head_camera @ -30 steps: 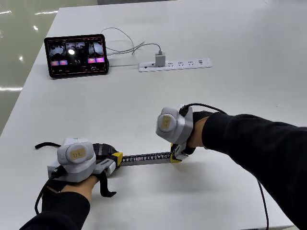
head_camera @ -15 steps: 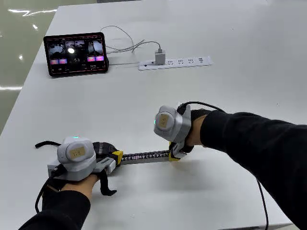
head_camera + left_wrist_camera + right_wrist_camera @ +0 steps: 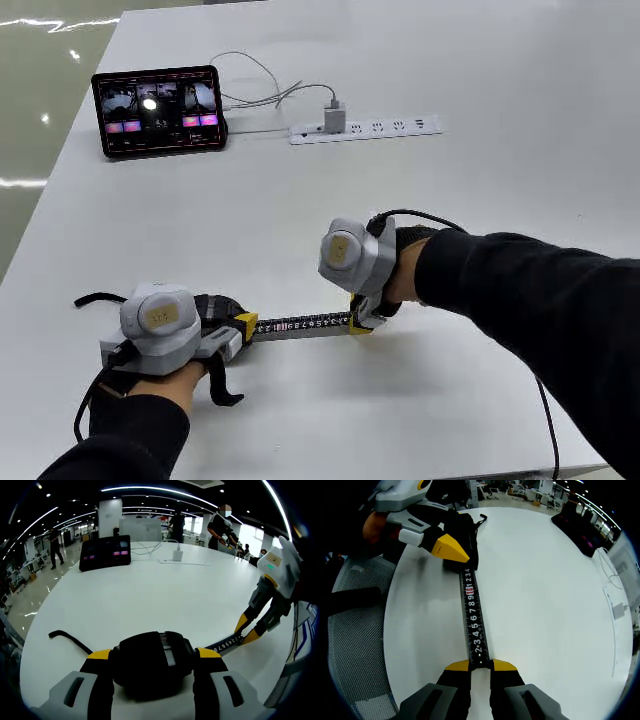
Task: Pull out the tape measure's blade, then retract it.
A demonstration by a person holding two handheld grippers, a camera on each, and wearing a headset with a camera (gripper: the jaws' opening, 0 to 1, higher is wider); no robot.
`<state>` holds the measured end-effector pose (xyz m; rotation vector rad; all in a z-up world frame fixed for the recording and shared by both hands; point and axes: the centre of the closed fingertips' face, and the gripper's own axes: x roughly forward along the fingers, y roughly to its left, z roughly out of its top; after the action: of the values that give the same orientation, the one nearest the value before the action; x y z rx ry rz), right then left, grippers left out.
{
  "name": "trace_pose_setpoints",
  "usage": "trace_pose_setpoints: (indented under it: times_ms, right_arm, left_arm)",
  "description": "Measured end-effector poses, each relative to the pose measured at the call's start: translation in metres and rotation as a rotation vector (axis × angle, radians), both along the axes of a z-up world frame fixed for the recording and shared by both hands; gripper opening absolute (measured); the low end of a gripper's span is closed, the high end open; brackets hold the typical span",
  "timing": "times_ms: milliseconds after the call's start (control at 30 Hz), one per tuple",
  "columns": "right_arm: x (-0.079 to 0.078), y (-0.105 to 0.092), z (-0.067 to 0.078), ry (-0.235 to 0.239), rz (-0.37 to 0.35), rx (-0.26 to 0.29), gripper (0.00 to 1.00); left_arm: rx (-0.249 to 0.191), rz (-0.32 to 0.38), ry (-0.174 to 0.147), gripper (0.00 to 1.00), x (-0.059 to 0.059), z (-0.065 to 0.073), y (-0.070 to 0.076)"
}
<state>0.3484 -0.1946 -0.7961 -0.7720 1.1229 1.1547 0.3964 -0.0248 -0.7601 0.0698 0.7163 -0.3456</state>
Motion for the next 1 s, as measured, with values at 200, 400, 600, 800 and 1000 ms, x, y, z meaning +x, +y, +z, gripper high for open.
trace_pose_setpoints:
  times_ms: [200,400,600,800,1000]
  right_arm:
    - [0.0001,0.0012,-0.0005,-0.010,0.006,0.003,0.09]
    - [0.0008,0.0030,-0.0008,-0.010,0.003,0.000,0.09]
    - [0.0014,0.0045,-0.0010,-0.014,0.000,0.003,0.09]
    - [0.0014,0.0063,-0.0004,-0.014,0.000,0.012,0.09]
    - [0.0013,0.0083,-0.0001,-0.012,0.001,0.010,0.09]
  left_arm:
    - [0.000,0.000,-0.004,0.59,-0.0001,-0.0003,0.0002]
    - [0.001,0.001,-0.002,0.59,-0.0006,-0.0001,0.0000]
    - [0.002,-0.002,0.000,0.59,-0.0004,-0.0001,-0.0002]
    - [0.001,-0.003,0.001,0.59,-0.0004,0.0000,-0.0004]
    - [-0.001,-0.002,-0.001,0.59,-0.0005,0.0001,-0.0002]
